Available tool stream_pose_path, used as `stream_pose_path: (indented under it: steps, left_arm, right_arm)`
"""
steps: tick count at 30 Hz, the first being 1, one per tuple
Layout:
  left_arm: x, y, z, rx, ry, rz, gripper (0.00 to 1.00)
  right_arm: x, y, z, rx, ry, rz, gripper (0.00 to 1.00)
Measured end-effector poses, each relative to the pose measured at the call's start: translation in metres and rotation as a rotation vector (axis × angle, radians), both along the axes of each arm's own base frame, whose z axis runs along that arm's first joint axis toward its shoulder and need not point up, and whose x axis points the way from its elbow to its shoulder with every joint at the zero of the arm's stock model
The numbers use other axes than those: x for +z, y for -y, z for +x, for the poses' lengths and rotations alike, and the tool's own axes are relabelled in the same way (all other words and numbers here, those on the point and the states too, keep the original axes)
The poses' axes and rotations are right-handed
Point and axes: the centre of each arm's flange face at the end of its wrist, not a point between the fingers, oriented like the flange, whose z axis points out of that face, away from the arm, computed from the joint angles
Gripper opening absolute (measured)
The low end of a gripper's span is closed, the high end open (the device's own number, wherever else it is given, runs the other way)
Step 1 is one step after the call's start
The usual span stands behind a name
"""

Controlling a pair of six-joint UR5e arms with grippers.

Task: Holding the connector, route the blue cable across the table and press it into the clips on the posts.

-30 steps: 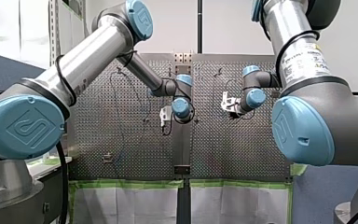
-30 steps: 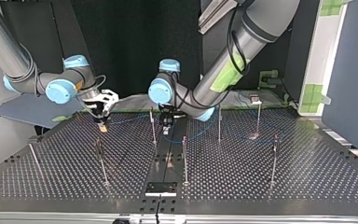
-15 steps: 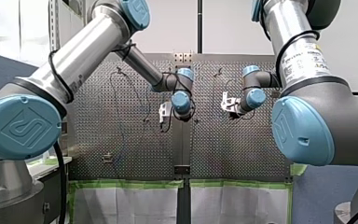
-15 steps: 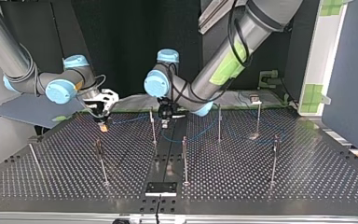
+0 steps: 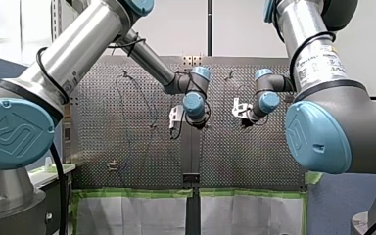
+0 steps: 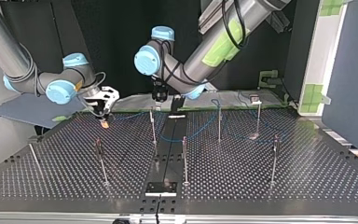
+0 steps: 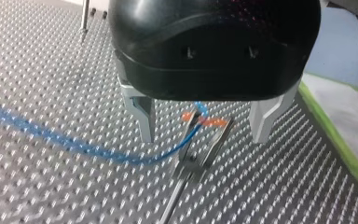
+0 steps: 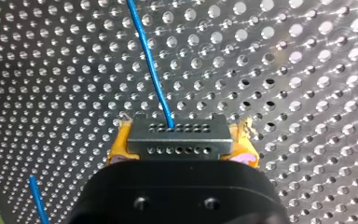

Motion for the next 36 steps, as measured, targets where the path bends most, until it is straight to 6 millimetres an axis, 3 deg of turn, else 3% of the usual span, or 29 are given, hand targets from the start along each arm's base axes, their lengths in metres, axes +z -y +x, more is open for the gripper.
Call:
stream_pose_path:
  steps: [4,13,20,26,36]
  left_arm:
    - [-0.004,0.013,-0.015,-0.008,0.014,-0.029,1.0]
    - [0.008,0.056,-0.035,-0.044,0.079,-0.117,1.0]
    - [-0.008,0.081,-0.048,-0.043,0.052,-0.108,1.0]
    - [-0.024,0.088,-0.044,-0.003,0.027,-0.074,1.0]
    - [-0.049,0.098,-0.021,0.049,0.032,-0.06,1.0]
  right_arm:
    - [-0.001,-0.002,-0.001,-0.002,-0.007,0.014,0.0]
    - [0.0,-0.002,-0.005,-0.01,-0.009,0.021,0.0]
    - [0.007,-0.005,-0.014,-0.022,-0.006,0.019,0.0]
    - [0.019,-0.009,-0.019,-0.013,0.005,0.007,0.0]
    - [0.022,-0.011,-0.019,0.004,0.019,0.01,0.0]
